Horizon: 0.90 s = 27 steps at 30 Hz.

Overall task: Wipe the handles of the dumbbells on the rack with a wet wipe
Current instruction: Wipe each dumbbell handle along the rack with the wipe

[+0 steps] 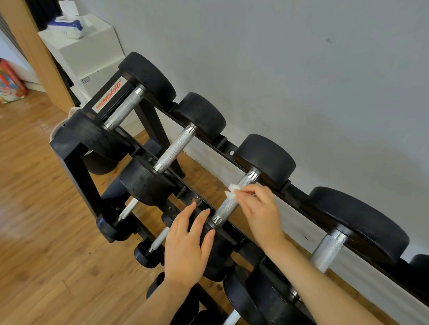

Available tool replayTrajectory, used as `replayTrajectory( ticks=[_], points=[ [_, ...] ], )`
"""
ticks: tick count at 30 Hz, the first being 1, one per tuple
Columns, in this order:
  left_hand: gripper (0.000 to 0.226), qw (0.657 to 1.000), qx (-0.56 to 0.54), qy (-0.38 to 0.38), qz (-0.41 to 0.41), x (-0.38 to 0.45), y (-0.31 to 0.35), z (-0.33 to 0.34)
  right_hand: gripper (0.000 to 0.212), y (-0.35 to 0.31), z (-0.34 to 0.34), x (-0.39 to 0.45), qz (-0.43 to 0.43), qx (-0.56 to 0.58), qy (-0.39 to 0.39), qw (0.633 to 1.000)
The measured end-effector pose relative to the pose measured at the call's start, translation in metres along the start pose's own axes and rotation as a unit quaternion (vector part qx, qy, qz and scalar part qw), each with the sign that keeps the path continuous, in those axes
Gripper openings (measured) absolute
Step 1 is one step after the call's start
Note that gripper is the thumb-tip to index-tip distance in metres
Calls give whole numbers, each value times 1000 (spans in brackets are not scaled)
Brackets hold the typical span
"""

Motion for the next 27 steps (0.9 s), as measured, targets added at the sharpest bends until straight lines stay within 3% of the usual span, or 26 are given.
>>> replayTrajectory(
  ticks=[3, 7, 12, 17, 22, 27],
  points=[
    [51, 1000, 2, -1, -1, 0, 1, 0, 30, 6, -3, 1, 57, 22, 40, 997],
    [52, 1000, 3, -2, -6, 0, 1, -1, 32, 0, 5, -7, 25, 44, -3, 999],
    [52, 1000, 7, -1, -9, 0, 1, 0, 29, 7, -7, 0, 49, 8, 45, 998],
    [52, 1000, 2, 0, -9, 0, 2, -1, 32, 2, -3, -6, 28, 31, 23, 999],
    [52, 1000, 2, 2, -7, 0, 2, -1, 30, 10, -9, 0, 116, 60, 54, 990],
    [52, 1000, -1, 4, -8, 1, 3, -1, 28, 3, -3, -9, 38, 56, 19, 998]
  ],
)
Point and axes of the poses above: each hand's wrist, its own x-axis towards the middle knuckle, its own z-axis out of the palm, y = z × x, the point moved 5 cm from there along x, towards the middle knuckle, and after that the axes turned 6 degrees about -z, right-handed, at the moved point
